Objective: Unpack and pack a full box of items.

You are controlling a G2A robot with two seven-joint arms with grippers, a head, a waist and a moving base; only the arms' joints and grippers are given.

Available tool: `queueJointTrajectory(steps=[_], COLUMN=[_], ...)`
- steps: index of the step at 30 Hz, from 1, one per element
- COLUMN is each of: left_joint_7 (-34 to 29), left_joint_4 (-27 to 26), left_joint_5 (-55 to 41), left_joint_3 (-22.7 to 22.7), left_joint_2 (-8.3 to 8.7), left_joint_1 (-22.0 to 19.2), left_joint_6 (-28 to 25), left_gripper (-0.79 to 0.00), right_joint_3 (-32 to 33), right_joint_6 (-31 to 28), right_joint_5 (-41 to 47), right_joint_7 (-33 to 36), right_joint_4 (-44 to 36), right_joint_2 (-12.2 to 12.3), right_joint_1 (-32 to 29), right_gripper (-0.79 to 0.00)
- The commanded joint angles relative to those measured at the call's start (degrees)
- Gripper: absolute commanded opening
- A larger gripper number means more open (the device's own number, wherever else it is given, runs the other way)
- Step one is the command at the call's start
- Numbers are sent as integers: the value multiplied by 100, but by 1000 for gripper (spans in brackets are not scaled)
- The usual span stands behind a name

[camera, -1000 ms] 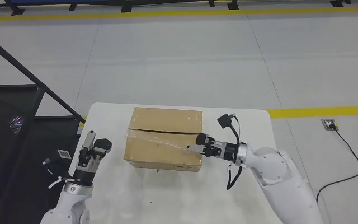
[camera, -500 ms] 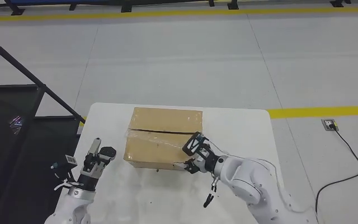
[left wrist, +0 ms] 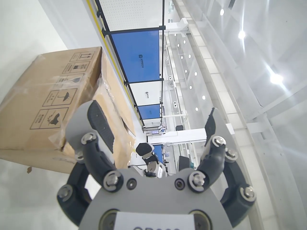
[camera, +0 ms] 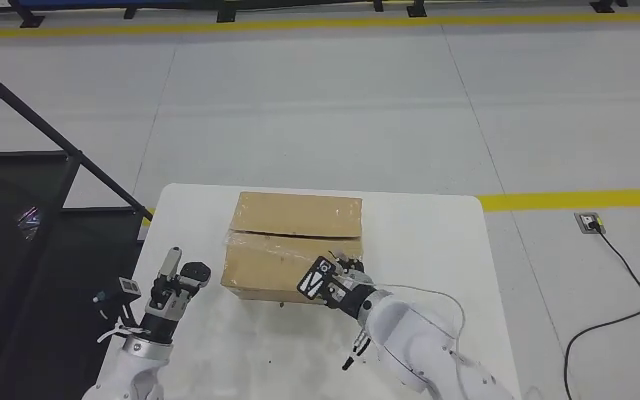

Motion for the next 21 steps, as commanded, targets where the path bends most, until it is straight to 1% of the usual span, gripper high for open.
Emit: queueJointTrajectory(steps=[1, 5, 10, 13, 17, 19, 20, 21], left_joint_7=[-23, -63, -81, -105, -119, -131, -139, -145], left_joint_4=[-19, -36, -40, -37, -24, -14, -12, -6], left_joint_5=[-6, -14, -13, -17, -48, -78, -84, -108], left_joint_3=[-11, -26, -39, -49, -61, -72, -80, -86], left_joint_2=[1, 4, 6, 8, 9, 9, 10, 10], left_joint_1=[28, 52, 52, 47, 40, 42, 44, 47], left_joint_6=[-24, -46, -56, -67, -83, -88, -96, -108], left_gripper=[0, 0, 0, 0, 0, 0, 0, 0], right_joint_3=[-107, -245, -329, -392, -511, -560, -576, -588], right_joint_6=[59, -69, -71, -59, -41, -4, 5, 18], right_joint_5=[-62, -15, -145, -260, -370, -396, -413, -430], right_joint_7=[143, 275, 370, 547, 799, 860, 882, 899], right_joint_4=[79, 237, 302, 360, 495, 554, 577, 594], right_joint_2=[-50, -141, -220, -272, -364, -411, -432, -452], right_joint_1=[105, 300, 394, 466, 610, 668, 693, 713], right_gripper=[-462, -456, -443, -443, -471, -529, -603, -727])
